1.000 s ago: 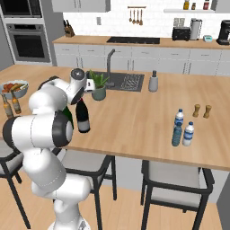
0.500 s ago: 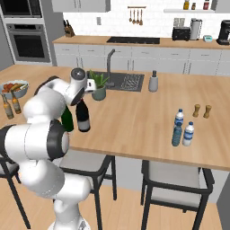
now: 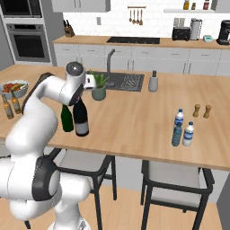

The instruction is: Move the plastic bottles in the middle to the plastics group, and the glass bottles in the middle to the glass group.

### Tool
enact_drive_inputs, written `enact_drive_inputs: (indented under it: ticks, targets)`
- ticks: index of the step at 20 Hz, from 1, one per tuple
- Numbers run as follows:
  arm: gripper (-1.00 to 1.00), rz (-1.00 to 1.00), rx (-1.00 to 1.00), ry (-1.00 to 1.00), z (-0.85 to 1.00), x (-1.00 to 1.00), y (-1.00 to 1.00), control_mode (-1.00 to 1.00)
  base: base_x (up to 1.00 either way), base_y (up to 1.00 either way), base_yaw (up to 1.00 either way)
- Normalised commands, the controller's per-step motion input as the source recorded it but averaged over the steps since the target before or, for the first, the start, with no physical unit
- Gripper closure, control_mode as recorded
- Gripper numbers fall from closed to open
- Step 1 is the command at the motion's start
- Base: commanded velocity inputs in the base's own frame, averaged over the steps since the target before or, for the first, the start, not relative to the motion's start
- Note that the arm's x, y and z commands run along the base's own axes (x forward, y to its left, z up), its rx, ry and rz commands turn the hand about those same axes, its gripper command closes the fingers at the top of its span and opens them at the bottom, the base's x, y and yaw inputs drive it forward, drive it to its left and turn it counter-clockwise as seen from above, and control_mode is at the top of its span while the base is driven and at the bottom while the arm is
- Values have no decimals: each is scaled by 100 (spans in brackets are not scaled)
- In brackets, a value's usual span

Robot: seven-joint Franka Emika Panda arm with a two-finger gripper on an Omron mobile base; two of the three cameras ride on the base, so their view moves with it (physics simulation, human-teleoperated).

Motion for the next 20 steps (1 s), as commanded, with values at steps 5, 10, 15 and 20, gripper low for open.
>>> enact_drive_inputs:
  ticks: [5,10,15,20]
  targets:
    - [100,0,0,-2,65,-77,10,-100,0,0,0]
    - [100,3,0,-4,61,-68,42,-100,0,0,0]
    - [100,6,0,-3,48,-61,70,-100,0,0,0]
    - [100,7,0,0,37,-62,81,-100,0,0,0]
